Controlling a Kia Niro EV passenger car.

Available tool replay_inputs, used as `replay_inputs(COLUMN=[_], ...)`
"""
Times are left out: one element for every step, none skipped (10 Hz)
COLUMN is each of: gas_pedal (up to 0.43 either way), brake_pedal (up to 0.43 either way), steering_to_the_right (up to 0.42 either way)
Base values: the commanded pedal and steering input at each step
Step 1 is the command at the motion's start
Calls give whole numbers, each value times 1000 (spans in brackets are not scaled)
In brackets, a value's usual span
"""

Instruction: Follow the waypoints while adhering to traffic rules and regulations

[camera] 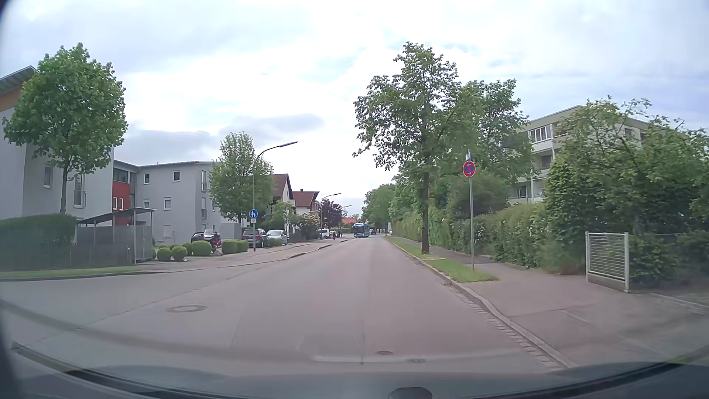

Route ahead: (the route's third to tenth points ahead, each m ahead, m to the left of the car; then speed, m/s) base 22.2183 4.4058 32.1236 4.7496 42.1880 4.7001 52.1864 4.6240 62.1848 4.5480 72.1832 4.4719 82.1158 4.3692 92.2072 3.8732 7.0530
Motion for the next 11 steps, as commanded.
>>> replay_inputs(gas_pedal=[130,130,130,130,130,130,130,130,130,130,130], brake_pedal=[0,0,0,0,0,0,0,0,0,0,0], steering_to_the_right=[-8,-8,-8,-8,-6,-5,-4,-3,-3,-3,-3])
